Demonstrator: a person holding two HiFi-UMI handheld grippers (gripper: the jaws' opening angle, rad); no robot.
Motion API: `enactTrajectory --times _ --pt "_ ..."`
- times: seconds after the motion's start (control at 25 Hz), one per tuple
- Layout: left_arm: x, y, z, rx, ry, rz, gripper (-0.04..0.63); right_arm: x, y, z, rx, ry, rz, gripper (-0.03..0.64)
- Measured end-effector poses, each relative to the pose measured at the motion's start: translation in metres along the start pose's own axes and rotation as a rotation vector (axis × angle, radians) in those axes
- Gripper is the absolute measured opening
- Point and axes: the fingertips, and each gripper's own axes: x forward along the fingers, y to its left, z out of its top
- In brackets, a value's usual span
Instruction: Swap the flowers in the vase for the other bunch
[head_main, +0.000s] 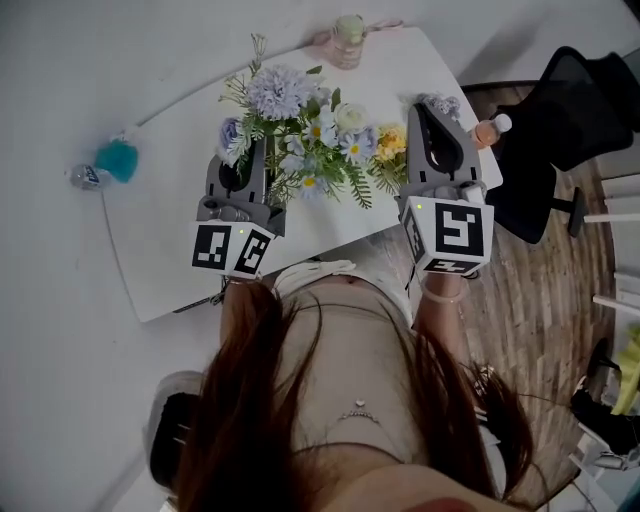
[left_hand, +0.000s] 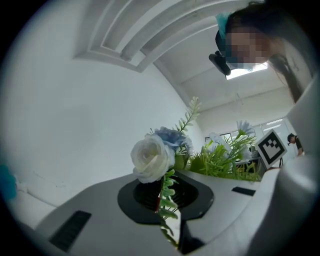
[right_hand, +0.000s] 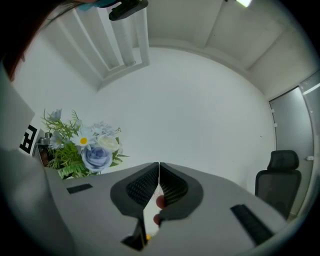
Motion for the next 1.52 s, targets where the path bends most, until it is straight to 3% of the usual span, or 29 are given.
enactTrajectory --times 0.48,0.88,1.2,1.52 --pt "-0.015 -0.015 0.09 -0.005 -0.145 0.013 0.029 -0.022 -0.01 -0.001 0.083 -0.02 -0.007 0.028" --pt "-0.02 -0.024 0.116 0.039 -0.204 0.05 0.029 -0.02 -0.015 -0.018 0.146 -0.015 0.04 0.028" --pt "-0.047 -0.024 0.128 0.149 -0.245 0.248 0.029 0.016 -0.015 -0.01 0.12 -0.066 0.206 0.028" --pt "-0.076 0.032 0.129 0.215 -0.201 0.464 0.029 0.074 0.028 -0.003 0.102 -0.044 0.337 0.028"
